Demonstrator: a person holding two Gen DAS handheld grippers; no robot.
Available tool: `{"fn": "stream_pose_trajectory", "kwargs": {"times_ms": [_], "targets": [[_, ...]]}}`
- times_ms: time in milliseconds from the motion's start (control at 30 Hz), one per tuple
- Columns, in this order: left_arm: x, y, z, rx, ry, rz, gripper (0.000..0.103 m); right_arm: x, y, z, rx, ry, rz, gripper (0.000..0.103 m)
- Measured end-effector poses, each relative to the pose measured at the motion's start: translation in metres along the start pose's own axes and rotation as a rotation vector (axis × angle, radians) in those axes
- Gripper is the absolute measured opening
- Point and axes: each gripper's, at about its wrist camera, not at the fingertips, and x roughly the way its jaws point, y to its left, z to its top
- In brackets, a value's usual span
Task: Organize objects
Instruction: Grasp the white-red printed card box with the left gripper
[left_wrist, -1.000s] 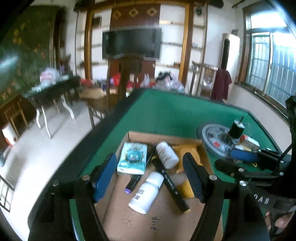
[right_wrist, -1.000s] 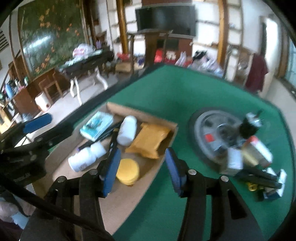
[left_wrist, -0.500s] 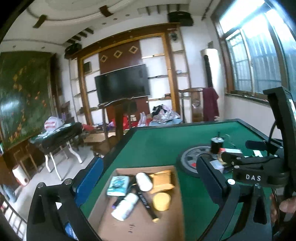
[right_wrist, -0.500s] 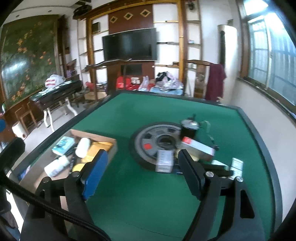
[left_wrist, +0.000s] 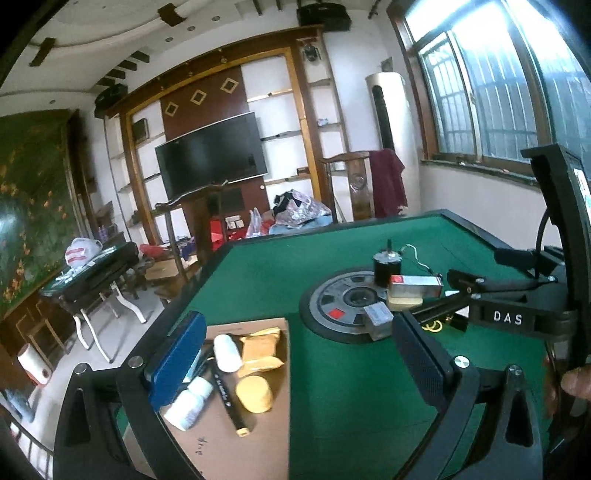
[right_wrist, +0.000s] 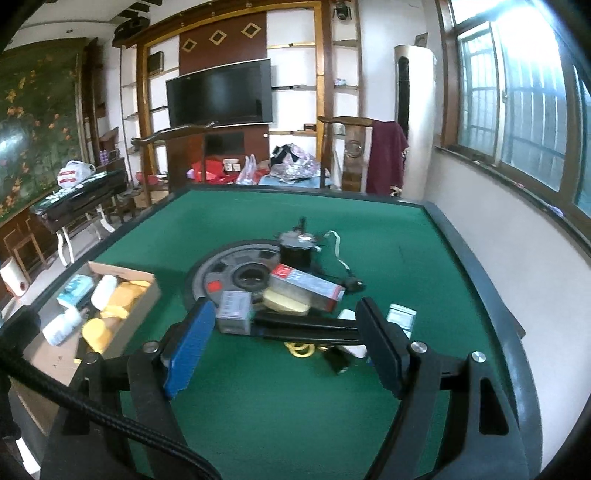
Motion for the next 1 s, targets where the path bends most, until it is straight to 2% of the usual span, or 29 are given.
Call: {"fn": "stream_pose_trajectory", "kwargs": {"times_ms": [333, 533, 700, 900, 1000], "targets": [[0.027, -0.025, -0.004, 0.004, 0.116, -0.058, 0.099, 0.028, -0.048, 0.002, 0.014, 0.055, -0.014, 0.078], [0.053, -0.022, -0.008, -0.046, 0.219, -0.109, 0.098, 0.068, -0.103, 0.019, 0.142, 0.128, 0.039, 0.078], [0.091, -0.015, -0.004, -0.106, 0.296, -0.135, 0.098, 0.092, -0.136, 0.007, 0.273, 0.167, 0.08, 0.078], [0.154, -0.025, 0.0, -0.26, 0.386, -0.211, 0.098, 0.095, -0.154, -0.007, 0.311, 0.204, 0.064, 0.078], [0.177, -0.04, 0.0, -0.27, 0.412, -0.217, 0.098, 0.092, -0.16, -0.008, 0.34, 0.199, 0.069, 0.078]]}}
